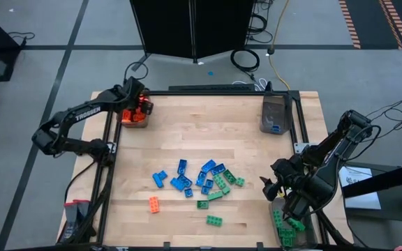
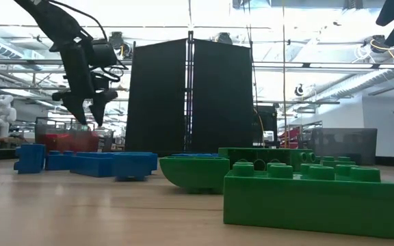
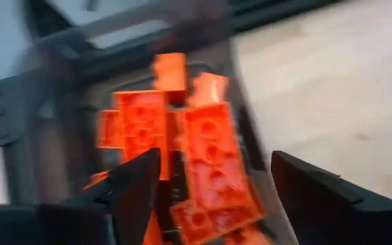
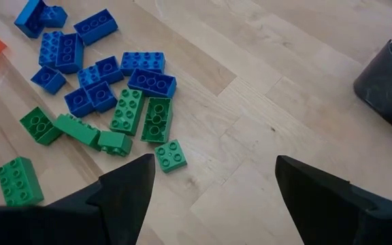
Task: Sort blocks
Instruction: Put the orange game piece into the top left black bin
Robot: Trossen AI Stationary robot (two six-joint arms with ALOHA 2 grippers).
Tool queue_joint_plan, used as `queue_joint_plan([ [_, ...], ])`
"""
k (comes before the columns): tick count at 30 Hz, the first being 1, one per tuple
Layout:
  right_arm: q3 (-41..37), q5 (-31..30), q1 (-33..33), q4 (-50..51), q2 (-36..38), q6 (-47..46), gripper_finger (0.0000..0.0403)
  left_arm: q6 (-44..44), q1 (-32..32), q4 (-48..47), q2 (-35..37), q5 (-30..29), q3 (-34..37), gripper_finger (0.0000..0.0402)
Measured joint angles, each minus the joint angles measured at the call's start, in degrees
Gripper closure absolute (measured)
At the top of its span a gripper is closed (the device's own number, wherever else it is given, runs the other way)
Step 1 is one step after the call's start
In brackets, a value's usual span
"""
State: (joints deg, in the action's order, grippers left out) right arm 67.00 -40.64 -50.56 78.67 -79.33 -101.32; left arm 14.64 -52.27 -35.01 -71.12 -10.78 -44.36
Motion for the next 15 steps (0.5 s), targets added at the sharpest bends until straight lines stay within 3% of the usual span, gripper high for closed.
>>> queue_joint_plan([
  [5,0.0,0.0,0.0,0.0,0.0,0.1,0.0103,-9.6,2.6,-0.4,3.5,16.3,-1.3,0.0111],
  [9,0.0,-0.1,0.0,0.0,0.0,0.2,0.0103,-14.4,9.7,-2.3,9.4,28.2,-1.6,0.011],
  [11,0.0,-0.1,0.0,0.0,0.0,0.2,0.0103,-16.9,15.4,-5.0,12.1,30.7,-1.6,0.011],
  [15,0.0,-0.2,0.0,0.0,0.0,0.2,0.0103,-19.5,29.4,-10.4,15.7,30.1,-1.6,0.0109],
])
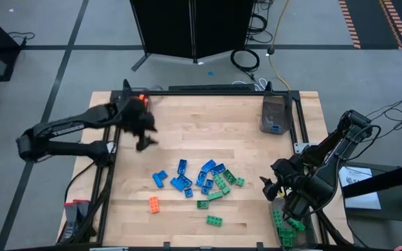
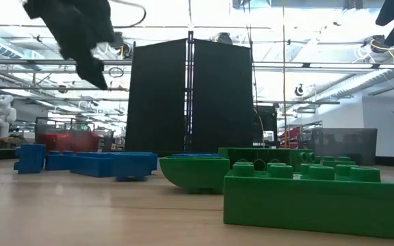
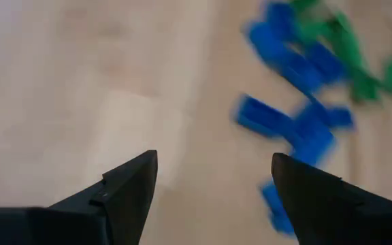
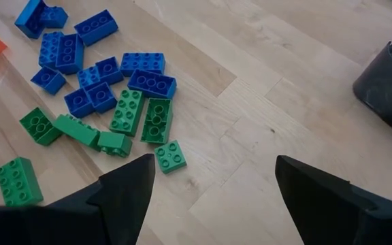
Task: Sort blocks
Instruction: Put the orange game piece into the top left black bin
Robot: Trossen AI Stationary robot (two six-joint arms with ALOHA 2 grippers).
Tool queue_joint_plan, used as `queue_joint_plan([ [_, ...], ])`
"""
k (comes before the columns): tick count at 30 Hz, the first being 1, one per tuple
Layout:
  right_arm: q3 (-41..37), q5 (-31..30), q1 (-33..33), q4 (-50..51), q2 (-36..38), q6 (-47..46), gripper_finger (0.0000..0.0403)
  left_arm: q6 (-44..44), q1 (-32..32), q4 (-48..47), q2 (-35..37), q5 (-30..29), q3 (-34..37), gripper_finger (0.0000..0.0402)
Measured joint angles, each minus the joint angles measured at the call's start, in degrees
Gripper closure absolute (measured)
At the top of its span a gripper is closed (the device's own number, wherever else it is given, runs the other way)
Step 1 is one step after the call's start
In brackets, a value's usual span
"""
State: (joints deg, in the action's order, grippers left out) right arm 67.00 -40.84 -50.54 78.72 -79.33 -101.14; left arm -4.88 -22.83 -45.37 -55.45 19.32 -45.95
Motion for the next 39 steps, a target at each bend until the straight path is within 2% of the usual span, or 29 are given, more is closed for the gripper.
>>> queue_joint_plan([
  [6,0.0,0.0,0.0,0.2,0.0,-0.2,0.0103,3.2,20.6,0.8,-1.5,-4.5,0.5,0.0109],
  [13,0.0,0.1,0.0,0.1,0.0,-0.2,0.0103,19.4,36.1,4.8,-8.6,-13.0,0.5,0.0109],
  [16,0.0,0.3,0.0,0.1,0.0,-0.2,0.0103,35.6,40.0,4.8,-11.6,-16.3,0.6,0.0109],
  [22,0.0,0.3,0.0,0.1,0.0,-0.1,0.0103,79.2,47.2,4.5,-15.6,-21.4,0.6,0.0109],
  [25,0.0,0.3,0.0,0.2,0.0,1.2,0.0103,94.3,51.6,4.2,-17.9,-21.8,0.6,0.0109],
  [32,0.0,0.4,0.0,0.2,0.0,4.8,0.0103,115.5,59.7,6.8,-25.5,-20.8,0.6,0.0109],
  [35,0.0,0.4,0.0,0.2,0.0,6.3,0.0103,120.3,60.9,11.2,-28.1,-20.8,0.5,0.0109],
  [39,0.0,0.4,0.0,0.2,0.0,10.3,0.0103,123.6,60.9,12.1,-31.3,-21.1,-1.9,0.0109],
])
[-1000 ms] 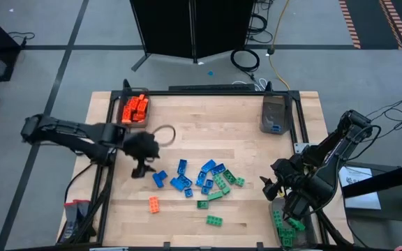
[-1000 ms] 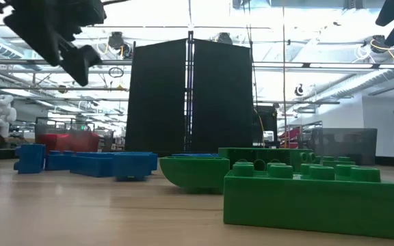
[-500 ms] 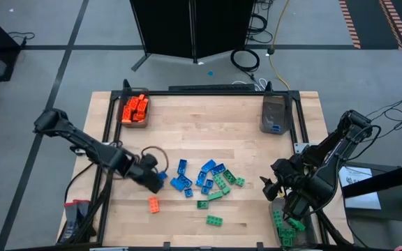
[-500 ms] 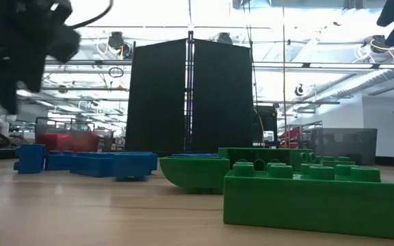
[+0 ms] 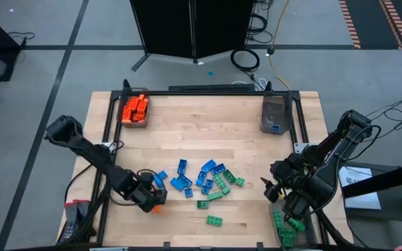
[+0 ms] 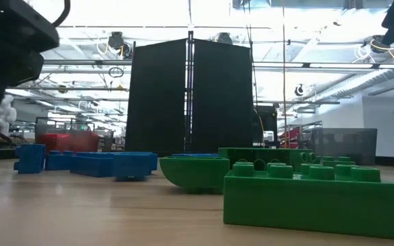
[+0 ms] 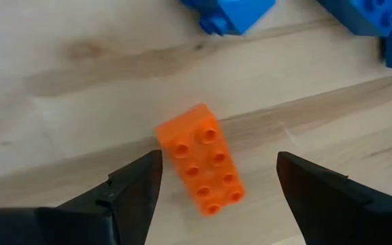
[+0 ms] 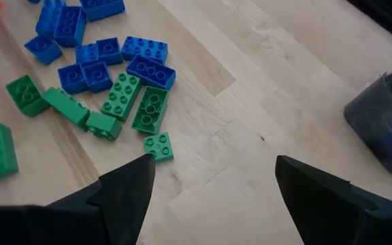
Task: Sort blocks
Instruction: Put the orange game piece into the top left black bin
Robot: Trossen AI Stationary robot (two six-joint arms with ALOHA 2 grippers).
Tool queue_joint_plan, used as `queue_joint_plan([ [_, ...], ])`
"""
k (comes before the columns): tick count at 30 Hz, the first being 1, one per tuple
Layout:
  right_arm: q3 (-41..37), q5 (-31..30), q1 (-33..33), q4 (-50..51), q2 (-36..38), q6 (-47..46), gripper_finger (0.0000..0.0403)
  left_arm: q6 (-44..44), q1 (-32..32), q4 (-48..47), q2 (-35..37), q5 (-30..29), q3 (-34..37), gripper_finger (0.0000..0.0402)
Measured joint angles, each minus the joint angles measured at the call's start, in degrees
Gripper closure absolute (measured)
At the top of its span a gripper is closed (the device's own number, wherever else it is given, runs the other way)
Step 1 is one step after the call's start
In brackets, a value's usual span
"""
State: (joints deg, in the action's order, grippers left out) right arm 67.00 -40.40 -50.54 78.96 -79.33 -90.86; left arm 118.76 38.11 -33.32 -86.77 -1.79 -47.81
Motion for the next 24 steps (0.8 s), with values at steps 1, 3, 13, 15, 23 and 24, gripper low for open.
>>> queue_joint_plan([
  [1,0.0,0.0,0.0,0.0,0.0,0.7,0.0103,0.7,0.0,0.0,-0.8,0.0,-0.6,0.0109],
  [3,0.0,0.2,0.0,0.0,0.0,1.5,0.0103,1.5,0.0,-0.2,-2.7,0.1,-1.9,0.0109],
  [13,0.0,0.2,-0.1,-0.3,0.0,3.5,0.0103,5.9,0.3,-0.6,-11.1,5.1,-5.3,0.0112],
  [15,0.0,0.2,-0.1,-0.2,0.0,4.4,0.0103,6.8,0.3,-0.9,-11.9,5.1,-5.6,0.0123],
  [23,0.0,0.2,-0.1,1.2,0.0,5.0,0.0103,3.1,0.3,-5.9,-12.0,-1.0,-8.6,0.0277],
  [24,0.0,0.1,-0.1,1.3,0.0,5.0,0.0103,1.9,0.2,-7.1,-11.9,-2.1,-9.2,0.0277],
])
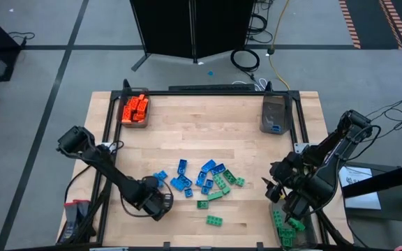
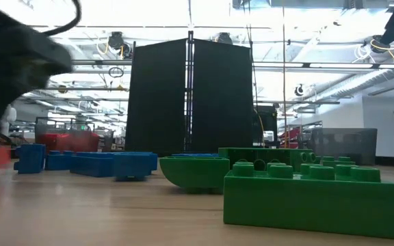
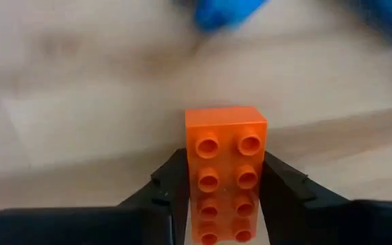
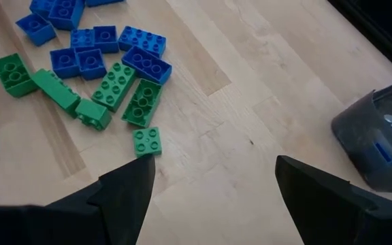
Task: Sort blocks
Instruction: Put the orange game piece into the top left black bin
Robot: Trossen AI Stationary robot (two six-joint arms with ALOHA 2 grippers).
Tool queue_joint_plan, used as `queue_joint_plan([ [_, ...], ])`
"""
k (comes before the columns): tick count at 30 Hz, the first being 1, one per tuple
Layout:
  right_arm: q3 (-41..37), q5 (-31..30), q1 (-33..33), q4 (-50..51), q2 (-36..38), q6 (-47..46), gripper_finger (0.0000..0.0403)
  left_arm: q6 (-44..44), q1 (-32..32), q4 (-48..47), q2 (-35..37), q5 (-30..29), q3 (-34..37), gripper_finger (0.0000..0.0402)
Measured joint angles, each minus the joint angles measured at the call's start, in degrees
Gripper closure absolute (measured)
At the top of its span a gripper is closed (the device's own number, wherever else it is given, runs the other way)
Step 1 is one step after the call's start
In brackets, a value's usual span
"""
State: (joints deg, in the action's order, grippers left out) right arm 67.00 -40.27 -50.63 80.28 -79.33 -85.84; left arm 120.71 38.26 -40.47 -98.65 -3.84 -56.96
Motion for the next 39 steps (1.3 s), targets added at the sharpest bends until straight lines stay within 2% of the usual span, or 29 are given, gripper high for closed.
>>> queue_joint_plan([
  [7,0.0,-0.3,0.0,1.5,0.0,0.0,0.0103,-5.9,-2.2,-13.8,1.4,-3.6,-6.5,0.0277],
  [13,0.0,-0.4,0.0,1.7,0.0,0.0,0.0103,-9.0,-8.3,-30.4,9.8,-15.6,-9.4,0.0277],
  [16,0.0,-0.7,0.0,1.8,0.0,-0.2,0.0103,-11.9,-14.2,-41.0,15.9,-22.4,-9.4,0.0277],
  [19,0.0,-0.7,0.0,1.7,0.0,-0.3,0.0103,-18.9,-21.9,-46.2,22.7,-28.6,-9.4,0.0277],
  [22,0.0,-0.7,0.0,1.7,0.0,-0.5,0.0103,-30.1,-31.9,-45.8,28.9,-33.8,-9.4,0.0277],
  [29,0.0,-0.7,0.0,1.4,0.0,-3.4,0.0103,-59.7,-57.4,-36.7,36.9,-35.0,-9.4,0.0277],
  [32,0.0,-0.7,0.0,1.4,0.0,-3.8,0.0103,-71.2,-67.4,-30.7,36.8,-32.4,-9.3,0.0277],
  [35,0.0,-0.7,0.0,1.4,0.0,-5.2,0.0103,-81.2,-75.8,-23.6,35.7,-27.2,-8.5,0.0277],
  [39,0.0,-0.7,0.0,1.4,0.0,-6.8,0.0103,-89.2,-84.6,-16.5,32.9,-20.6,-5.6,0.0277],
])
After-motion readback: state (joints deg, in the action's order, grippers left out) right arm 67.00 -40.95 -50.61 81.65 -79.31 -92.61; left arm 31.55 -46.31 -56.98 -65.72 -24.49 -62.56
